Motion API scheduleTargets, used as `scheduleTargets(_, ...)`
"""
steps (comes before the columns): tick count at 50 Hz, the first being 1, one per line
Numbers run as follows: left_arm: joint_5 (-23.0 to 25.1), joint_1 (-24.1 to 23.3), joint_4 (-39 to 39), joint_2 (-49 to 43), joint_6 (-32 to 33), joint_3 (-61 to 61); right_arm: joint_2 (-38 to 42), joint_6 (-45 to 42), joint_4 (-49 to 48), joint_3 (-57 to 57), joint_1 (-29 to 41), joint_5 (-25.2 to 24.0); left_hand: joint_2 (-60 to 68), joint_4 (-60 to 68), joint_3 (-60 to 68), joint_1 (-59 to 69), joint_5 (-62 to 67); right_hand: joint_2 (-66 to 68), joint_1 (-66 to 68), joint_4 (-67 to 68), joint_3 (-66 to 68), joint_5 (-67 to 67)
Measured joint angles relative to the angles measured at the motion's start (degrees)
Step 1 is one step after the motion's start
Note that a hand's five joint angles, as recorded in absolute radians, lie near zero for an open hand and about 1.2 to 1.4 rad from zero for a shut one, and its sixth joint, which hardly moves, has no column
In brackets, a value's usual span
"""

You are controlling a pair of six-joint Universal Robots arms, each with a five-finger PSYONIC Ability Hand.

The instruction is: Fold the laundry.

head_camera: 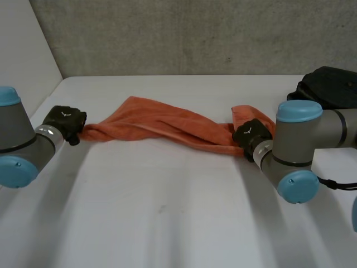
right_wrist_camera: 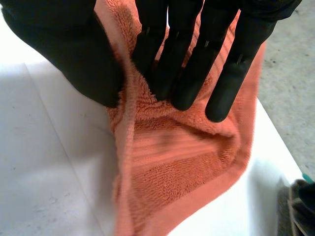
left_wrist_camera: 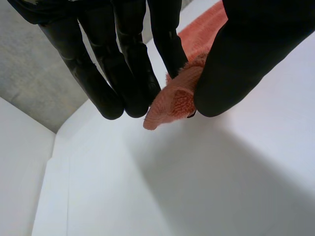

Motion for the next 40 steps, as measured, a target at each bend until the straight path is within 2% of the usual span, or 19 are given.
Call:
scheduleTargets(2,0.13,-0.05,-1.61,0.92,0.60,-0.08,-1.75,0.94,-0.11,1.42,0.02,0.88,-11.74,-10.96,-11.65,-12.56,-10.98,-9.71,-6.61,-9.01,-9.49,-7.90)
scheduleTargets(3,0.16,-0.07,-1.90,1.15,0.66,-0.07,-2.07,1.11,-0.14,1.64,0.02,1.03,-13.47,-12.71,-12.52,-14.64,-12.74,-11.59,-8.67,-11.52,-11.36,-10.23)
scheduleTargets(5,0.29,-0.26,-3.28,2.52,0.68,0.02,-4.15,2.31,-0.33,3.15,-0.01,2.00,-25.86,-25.70,-25.32,-27.83,-25.90,-17.92,-13.65,-17.94,-17.64,-16.27)
scheduleTargets(8,0.33,-0.63,-4.54,4.27,0.14,0.22,-6.64,4.08,-0.68,4.99,-0.13,2.98,-32.92,-33.50,-33.00,-33.92,-33.84,-20.56,-16.21,-20.85,-20.36,-19.51)
scheduleTargets(13,0.19,-1.19,-5.83,6.42,-1.59,0.59,-8.78,6.46,-1.15,6.81,-0.37,3.55,-35.63,-36.33,-35.80,-35.61,-36.70,-21.48,-17.13,-21.85,-21.36,-20.68)
scheduleTargets(18,-0.07,-1.99,-8.14,7.64,-6.42,1.99,-9.80,9.11,-1.27,8.34,-1.00,3.75,-35.76,-36.47,-35.87,-35.61,-36.87,-23.89,-19.22,-24.34,-23.49,-23.31)
scheduleTargets(27,-1.29,-1.85,-11.92,3.00,-11.23,7.12,-11.85,11.25,0.00,9.96,-3.61,2.81,-35.25,-35.07,-35.32,-35.35,-35.19,-29.98,-26.02,-31.26,-30.93,-30.60)
scheduleTargets(31,-2.23,-0.84,-13.81,-0.03,-11.42,10.28,-12.81,11.33,0.93,10.60,-5.05,1.30,-34.31,-34.03,-34.37,-34.83,-34.20,-29.98,-26.03,-31.28,-31.07,-30.83)
scheduleTargets(40,-3.14,1.81,-20.46,-7.27,-11.37,18.29,-14.91,11.93,5.09,13.43,-9.67,-5.41,-30.34,-30.19,-30.46,-30.41,-30.41,-31.41,-27.54,-32.43,-32.52,-32.21)
